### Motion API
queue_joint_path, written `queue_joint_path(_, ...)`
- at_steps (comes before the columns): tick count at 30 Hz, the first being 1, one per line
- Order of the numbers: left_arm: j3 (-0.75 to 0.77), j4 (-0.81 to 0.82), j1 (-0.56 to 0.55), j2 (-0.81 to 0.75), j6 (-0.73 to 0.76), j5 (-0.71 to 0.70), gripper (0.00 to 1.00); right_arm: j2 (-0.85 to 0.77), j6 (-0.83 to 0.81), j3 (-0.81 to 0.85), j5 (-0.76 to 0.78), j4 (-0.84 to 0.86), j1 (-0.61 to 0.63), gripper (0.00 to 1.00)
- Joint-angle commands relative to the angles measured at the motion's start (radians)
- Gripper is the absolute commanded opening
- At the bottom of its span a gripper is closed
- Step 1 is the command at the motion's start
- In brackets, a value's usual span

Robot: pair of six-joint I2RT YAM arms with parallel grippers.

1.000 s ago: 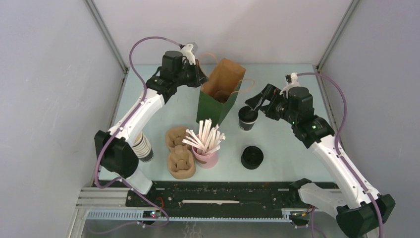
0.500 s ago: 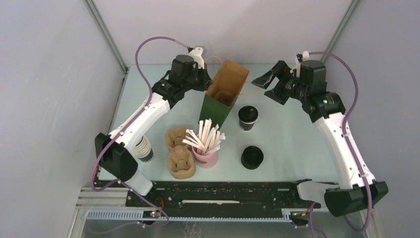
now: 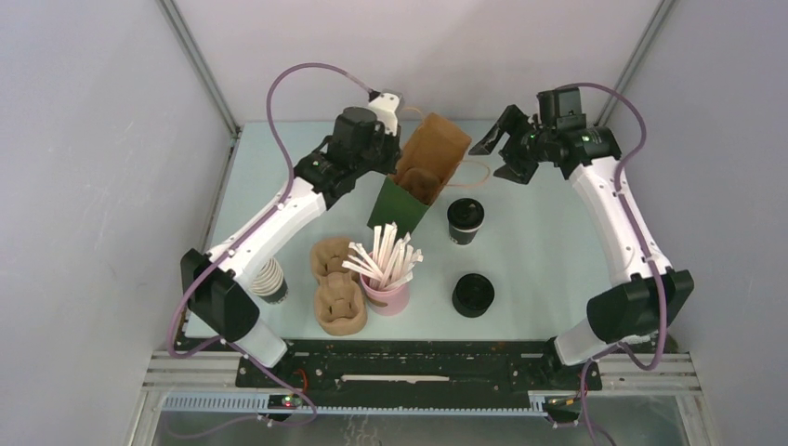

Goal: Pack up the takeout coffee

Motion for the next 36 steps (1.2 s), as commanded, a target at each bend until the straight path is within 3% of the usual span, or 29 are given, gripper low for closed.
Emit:
queue_joint_path(1,0.081,0.049,-0.034,-0.037,0.082,-0.049,0.00,0.061,0.011,0.061,0.003,-0.021,0.034,0.86)
queue_joint_path(7,0.068,0.058,-0.088,-0.043,0.103,-0.039,0.00,0.118,0.051,0.096,0.002,-0.008,0.075,0.87)
queue_joint_path(13,-0.001,0.108,-0.109,-0.079,0.127,-0.070,0.00,0.142,0.082,0.031,0.066,-0.003,0.125,0.80)
queue_joint_path(14,-0.015,0.120,-0.113,-0.091,0.132,-0.083,0.00,0.139,0.090,0.014,0.071,0.007,0.128,0.76)
queue_joint_path(18,-0.090,0.199,-0.118,-0.140,0.145,-0.125,0.00,0.099,0.117,-0.084,0.022,0.163,0.140,0.46)
queue_joint_path(22,-0.135,0.277,-0.133,-0.175,0.210,-0.210,0.00,0.037,0.063,-0.182,0.066,0.325,0.183,0.34)
queue_joint_path(27,-0.117,0.331,-0.166,-0.195,0.237,-0.303,0.00,-0.011,-0.039,-0.209,0.068,0.452,0.185,0.03)
queue_joint_path(30,-0.130,0.357,-0.203,-0.216,0.249,-0.351,0.00,-0.071,-0.156,-0.225,0.132,0.546,0.235,0.00)
queue_joint_path(33,-0.165,0.392,-0.222,-0.232,0.245,-0.400,0.00,-0.133,-0.347,-0.263,0.300,0.609,0.322,0.00)
queue_joint_path(36,-0.192,0.436,-0.225,-0.242,0.241,-0.429,0.00,-0.164,-0.384,-0.323,0.314,0.667,0.335,0.00)
